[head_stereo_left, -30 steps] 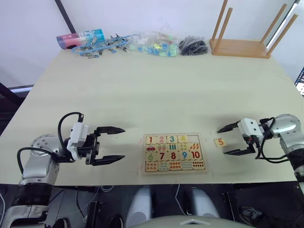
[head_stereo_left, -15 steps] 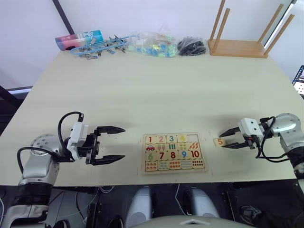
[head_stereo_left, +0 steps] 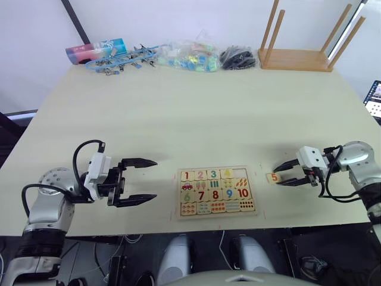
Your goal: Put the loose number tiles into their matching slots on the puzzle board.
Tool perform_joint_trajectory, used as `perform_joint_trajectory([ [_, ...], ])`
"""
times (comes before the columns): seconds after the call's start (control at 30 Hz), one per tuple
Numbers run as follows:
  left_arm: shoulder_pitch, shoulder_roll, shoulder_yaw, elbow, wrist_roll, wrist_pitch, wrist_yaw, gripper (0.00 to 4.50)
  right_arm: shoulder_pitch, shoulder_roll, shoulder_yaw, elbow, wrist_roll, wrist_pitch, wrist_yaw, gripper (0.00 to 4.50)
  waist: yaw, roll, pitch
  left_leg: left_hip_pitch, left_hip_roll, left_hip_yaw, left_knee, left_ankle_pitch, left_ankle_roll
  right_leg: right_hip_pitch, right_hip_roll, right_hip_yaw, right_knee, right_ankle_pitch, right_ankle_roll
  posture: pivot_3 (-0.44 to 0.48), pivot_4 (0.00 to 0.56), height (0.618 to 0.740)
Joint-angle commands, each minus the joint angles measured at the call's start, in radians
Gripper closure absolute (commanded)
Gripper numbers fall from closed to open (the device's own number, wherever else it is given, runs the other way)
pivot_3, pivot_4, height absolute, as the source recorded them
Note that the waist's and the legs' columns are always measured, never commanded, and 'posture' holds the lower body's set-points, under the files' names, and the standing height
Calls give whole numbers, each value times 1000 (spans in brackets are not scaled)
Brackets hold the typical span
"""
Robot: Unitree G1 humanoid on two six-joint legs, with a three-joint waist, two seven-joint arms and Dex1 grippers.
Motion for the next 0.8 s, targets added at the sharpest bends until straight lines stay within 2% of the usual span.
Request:
perform_joint_trajectory([
  [0.03, -7, 8, 8, -41, -11, 3, -30, 0, 1, -10, 4, -11, 3, 1, 5, 3570, -3, 0, 0, 0, 0, 0, 0, 0, 0, 0, 0, 0, 0, 0, 0, 0, 150, 737],
  [0.13, -8, 10, 7, -41, -12, 2, -30, 0, 9, -12, -13, -35, 9, 7, 5, 3569, -3, 0, 0, 0, 0, 1, 0, 0, 0, 0, 0, 1, 0, 0, 0, 0, 150, 737],
  [0.37, -8, 19, 1, -37, -18, -3, -30, 0, 53, -41, -83, -214, 15, 145, -37, 3569, -3, 1, 0, -1, 1, 1, -1, 0, 0, -2, 0, 1, 0, 0, 1, 0, 150, 737],
  [0.6, 2, 59, -35, -7, -48, -41, -30, 0, 138, -108, -116, -603, -4, 472, -183, 3569, -2, 1, 0, -2, 1, 1, -1, 0, 0, -4, 0, 1, 0, 0, 0, 0, 150, 737],
  [0.8, -15, 104, -89, 27, -99, -85, -30, 0, 114, -92, -108, -891, 22, 812, -314, 3569, -2, 0, 0, -7, 1, 2, -1, 0, 0, -10, 0, 2, 2, 1, 1, 0, 150, 737],
])
